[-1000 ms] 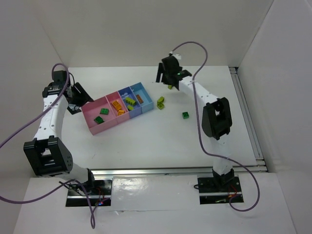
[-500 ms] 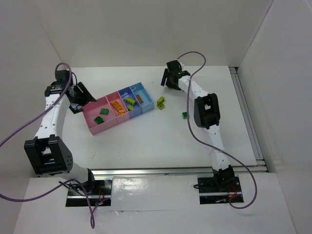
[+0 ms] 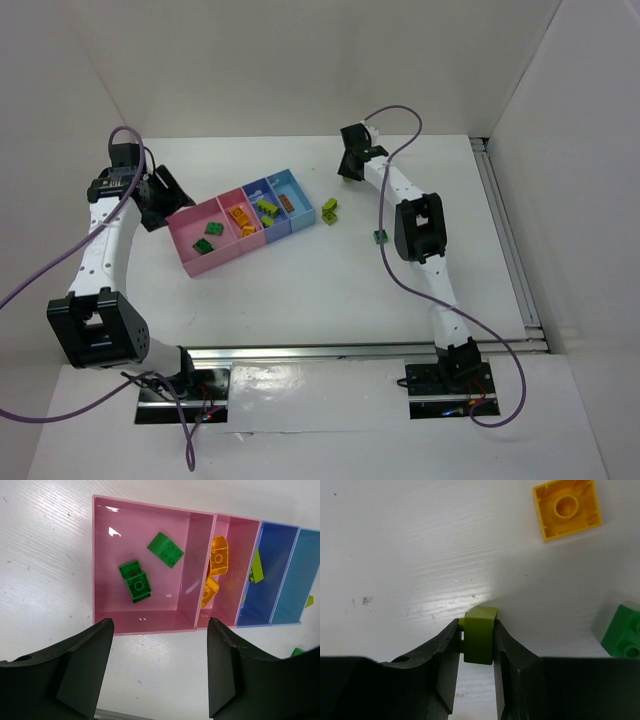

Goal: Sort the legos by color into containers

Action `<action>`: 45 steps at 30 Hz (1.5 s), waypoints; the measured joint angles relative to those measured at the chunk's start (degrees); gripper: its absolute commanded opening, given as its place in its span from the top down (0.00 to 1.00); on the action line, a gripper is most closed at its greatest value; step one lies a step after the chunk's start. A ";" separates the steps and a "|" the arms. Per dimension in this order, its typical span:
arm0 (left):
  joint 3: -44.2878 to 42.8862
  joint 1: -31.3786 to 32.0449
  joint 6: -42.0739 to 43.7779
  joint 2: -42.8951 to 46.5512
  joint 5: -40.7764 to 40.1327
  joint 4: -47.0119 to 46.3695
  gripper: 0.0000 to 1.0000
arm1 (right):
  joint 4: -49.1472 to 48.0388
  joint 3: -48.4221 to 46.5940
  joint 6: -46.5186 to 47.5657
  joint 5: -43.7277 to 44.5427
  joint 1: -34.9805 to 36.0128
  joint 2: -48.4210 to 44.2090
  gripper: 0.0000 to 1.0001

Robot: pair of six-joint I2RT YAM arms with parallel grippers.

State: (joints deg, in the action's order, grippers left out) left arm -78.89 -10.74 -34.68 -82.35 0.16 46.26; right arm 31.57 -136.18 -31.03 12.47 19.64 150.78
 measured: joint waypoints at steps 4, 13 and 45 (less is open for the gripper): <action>0.00 0.00 0.00 0.00 0.00 0.00 0.23 | -0.55 5.79 0.68 0.66 0.37 -3.65 0.88; 0.02 0.00 0.02 0.04 -0.28 -0.02 0.23 | -5.09 25.27 6.75 2.21 9.99 -24.81 0.88; 0.37 0.00 0.09 1.42 0.31 -0.02 0.23 | -11.39 35.50 9.46 1.27 17.40 -32.61 0.43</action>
State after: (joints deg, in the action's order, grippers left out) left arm -78.52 -10.74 -34.59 -80.93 0.47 46.24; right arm 20.18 -100.68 -21.56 13.74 37.04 118.17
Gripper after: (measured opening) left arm 0.773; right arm 0.451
